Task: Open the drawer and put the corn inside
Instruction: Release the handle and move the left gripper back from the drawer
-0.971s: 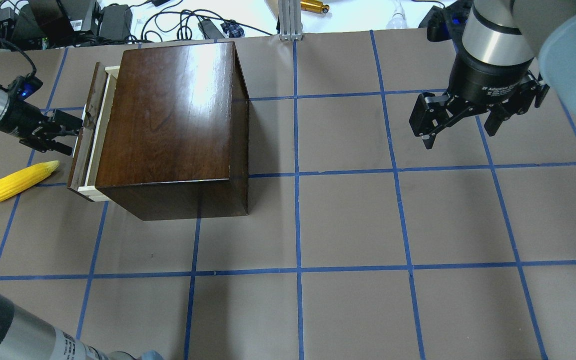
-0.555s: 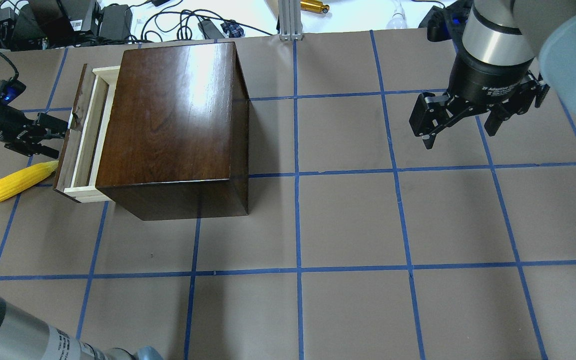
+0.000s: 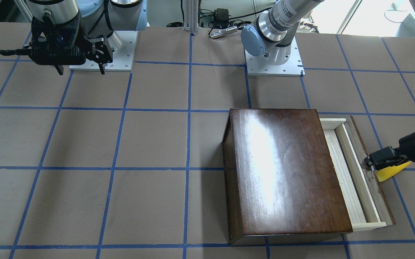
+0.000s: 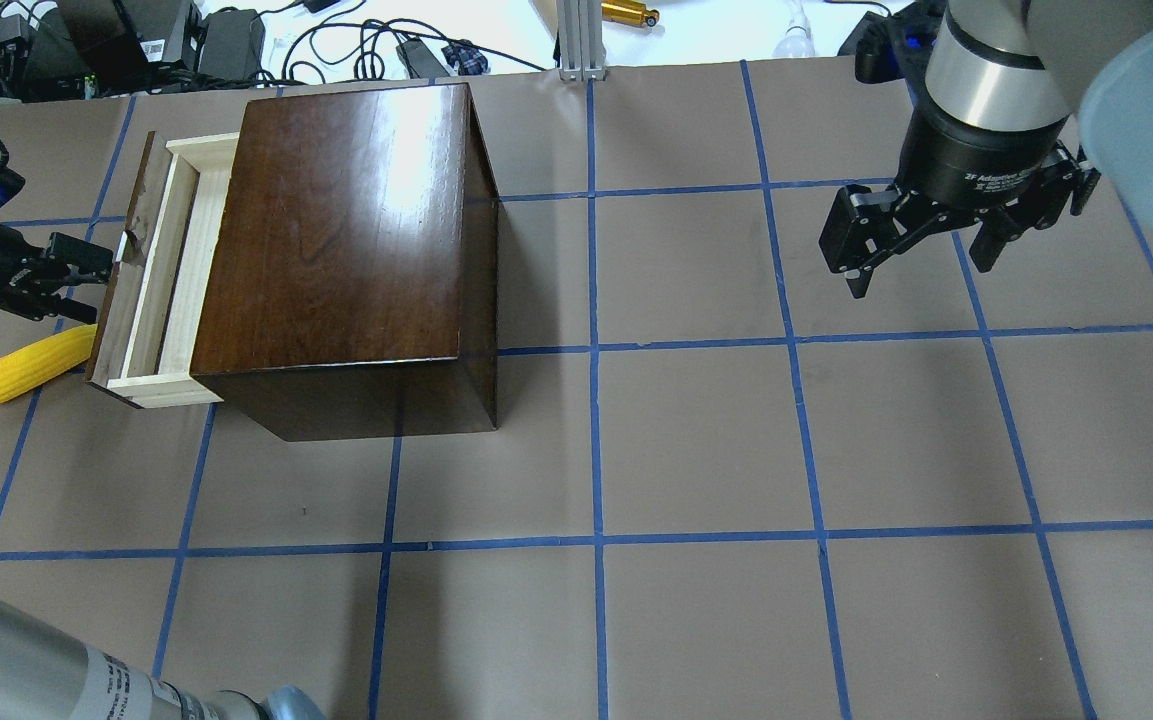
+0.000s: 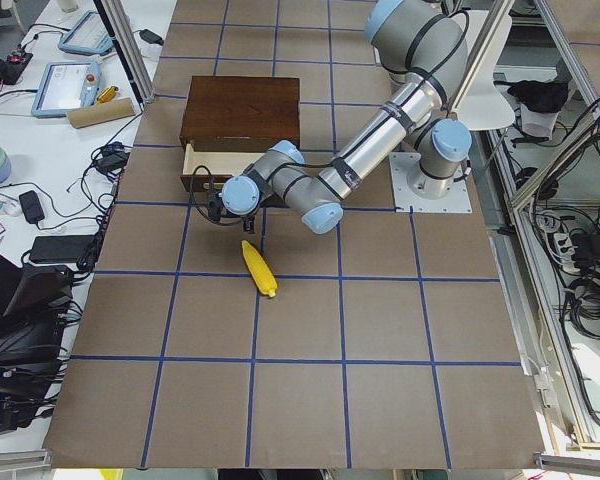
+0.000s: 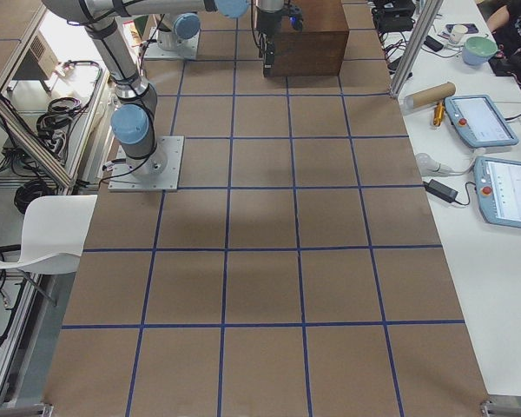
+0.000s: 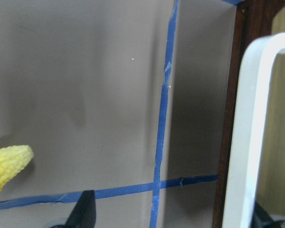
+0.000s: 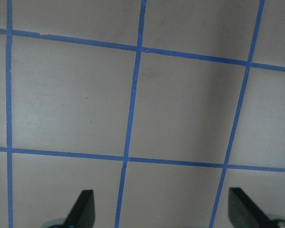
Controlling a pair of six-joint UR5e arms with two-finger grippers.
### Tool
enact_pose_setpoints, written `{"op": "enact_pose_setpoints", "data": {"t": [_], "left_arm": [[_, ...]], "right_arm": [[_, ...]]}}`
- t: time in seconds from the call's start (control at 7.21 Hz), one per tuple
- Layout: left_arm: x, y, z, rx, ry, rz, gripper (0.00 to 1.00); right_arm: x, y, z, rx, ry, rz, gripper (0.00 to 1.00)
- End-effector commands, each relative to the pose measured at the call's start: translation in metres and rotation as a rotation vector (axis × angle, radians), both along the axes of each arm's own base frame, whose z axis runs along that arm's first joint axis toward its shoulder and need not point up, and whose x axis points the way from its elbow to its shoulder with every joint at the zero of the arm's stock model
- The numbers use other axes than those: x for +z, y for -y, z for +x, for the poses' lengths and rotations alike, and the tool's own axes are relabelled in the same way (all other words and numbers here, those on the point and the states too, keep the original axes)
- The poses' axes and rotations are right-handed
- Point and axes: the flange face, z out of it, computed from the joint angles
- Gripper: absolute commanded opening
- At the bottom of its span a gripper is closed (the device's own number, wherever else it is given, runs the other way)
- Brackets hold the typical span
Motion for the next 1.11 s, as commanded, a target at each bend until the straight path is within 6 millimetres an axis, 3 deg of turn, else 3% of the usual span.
{"op": "enact_pose_setpoints", "data": {"t": [0.0, 0.55, 0.83, 0.97], "left_arm": [[0.000, -0.001, 0.003, 0.003, 0.001, -0.002, 1.00], [0.008, -0.001, 0.003, 0.005, 0.010, -0.011, 1.00], [0.033, -0.003, 0.001, -0.010, 0.071, -0.017, 1.00], [0.061, -0.004, 0.000, -0.015, 0.103, -0.036, 1.00]], "right_arm": [[0.000, 0.000, 0.000, 0.000, 0.000, 0.000, 1.00], [0.000, 0.000, 0.000, 0.000, 0.000, 0.000, 1.00], [0.000, 0.000, 0.000, 0.000, 0.000, 0.000, 1.00], [0.000, 0.000, 0.000, 0.000, 0.000, 0.000, 1.00]]}}
